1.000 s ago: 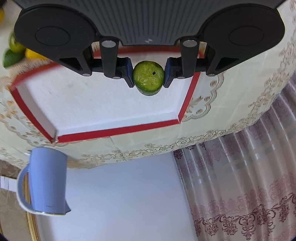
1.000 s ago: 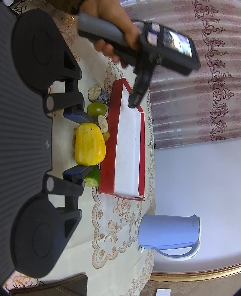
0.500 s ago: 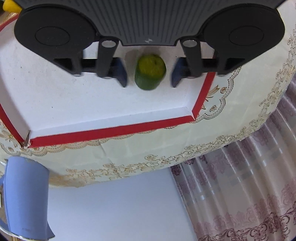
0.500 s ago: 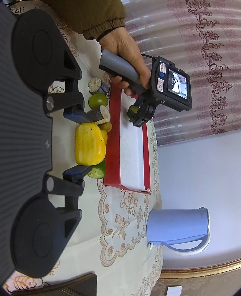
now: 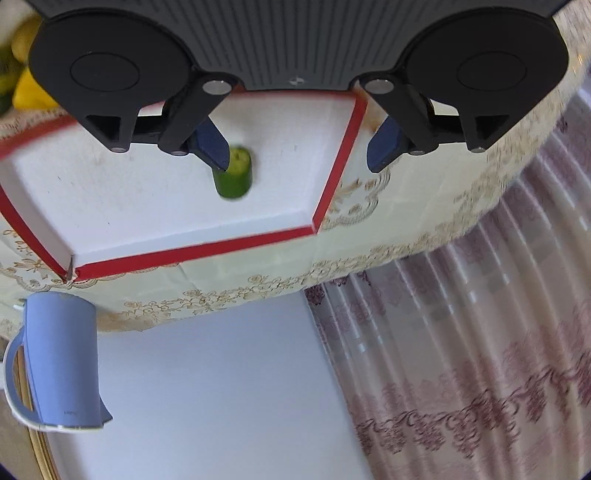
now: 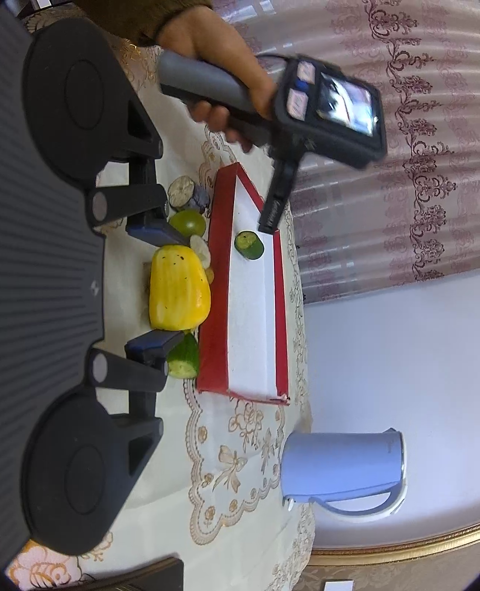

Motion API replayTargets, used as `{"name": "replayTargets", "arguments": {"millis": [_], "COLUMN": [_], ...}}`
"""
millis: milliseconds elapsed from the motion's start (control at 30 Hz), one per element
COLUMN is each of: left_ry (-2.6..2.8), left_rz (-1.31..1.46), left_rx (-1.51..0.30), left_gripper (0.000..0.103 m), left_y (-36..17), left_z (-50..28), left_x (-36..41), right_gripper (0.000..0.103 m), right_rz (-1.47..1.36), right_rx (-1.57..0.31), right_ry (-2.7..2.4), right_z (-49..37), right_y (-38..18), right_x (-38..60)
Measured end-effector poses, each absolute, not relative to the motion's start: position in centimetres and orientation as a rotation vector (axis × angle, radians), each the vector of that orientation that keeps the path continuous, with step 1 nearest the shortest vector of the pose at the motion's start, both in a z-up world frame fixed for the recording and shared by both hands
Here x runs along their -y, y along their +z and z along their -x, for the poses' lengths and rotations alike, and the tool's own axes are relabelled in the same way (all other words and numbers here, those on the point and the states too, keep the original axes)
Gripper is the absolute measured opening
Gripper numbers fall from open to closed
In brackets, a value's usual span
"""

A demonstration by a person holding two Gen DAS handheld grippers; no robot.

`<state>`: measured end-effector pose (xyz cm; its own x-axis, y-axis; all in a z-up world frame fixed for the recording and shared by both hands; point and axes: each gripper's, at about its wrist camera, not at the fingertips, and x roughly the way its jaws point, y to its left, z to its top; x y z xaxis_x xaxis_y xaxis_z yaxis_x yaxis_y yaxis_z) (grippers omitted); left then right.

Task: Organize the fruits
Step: 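Carry the cucumber chunk into the red tray and open the left gripper, then grasp the yellow pepper piece with the right gripper and drop it in the tray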

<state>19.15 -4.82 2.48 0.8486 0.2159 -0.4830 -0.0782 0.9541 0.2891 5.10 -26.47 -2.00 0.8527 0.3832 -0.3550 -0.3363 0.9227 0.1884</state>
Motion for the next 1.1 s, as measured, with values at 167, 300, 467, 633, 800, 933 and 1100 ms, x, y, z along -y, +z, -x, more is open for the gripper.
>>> {"name": "replayTargets", "arguments": {"millis": [167,300,467,633,800,933,1100], "left_ry": [0.179,0.186,0.151,0.111,0.105,0.096,0.091], "left_rz": [-0.152,-0.071,-0.011,0.030,0.034,0.014,0.016], "left_rx": [-0.561,-0.568,-0.544,-0.521,-0.473,-0.462,-0.473], "left_gripper": [0.082,0.089,0.090,0.090,0.090,0.090,0.090], "left_y": [1.3,0.5,0.1,-0.1,0.1,0.2,0.1], "left_z": [-17.7,-17.6,-17.4,-17.0,-16.1,-15.9,-16.2], "left_x": [2.4,0.6,-0.4,-0.9,-0.9,-0.5,-0.7], "right_gripper": [0.046,0.046,0.046,0.046,0.046,0.046,0.046], "right_rz": [-0.105,-0.101,-0.086,-0.064,-0.063,-0.055,-0.035], "right_rx": [-0.389,-0.384,-0.384,-0.377,-0.369,-0.374,-0.376], "right_ry": [0.373,0.373,0.359,0.347,0.332,0.325,0.318], "right_z": [-5.1,-5.6,-6.5,-7.4,-8.5,-9.3,-10.5], "right_y": [-1.4,-0.8,-0.4,0.0,0.4,0.4,0.7], "right_x": [25.9,25.5,25.0,24.8,24.9,24.9,24.9]}}
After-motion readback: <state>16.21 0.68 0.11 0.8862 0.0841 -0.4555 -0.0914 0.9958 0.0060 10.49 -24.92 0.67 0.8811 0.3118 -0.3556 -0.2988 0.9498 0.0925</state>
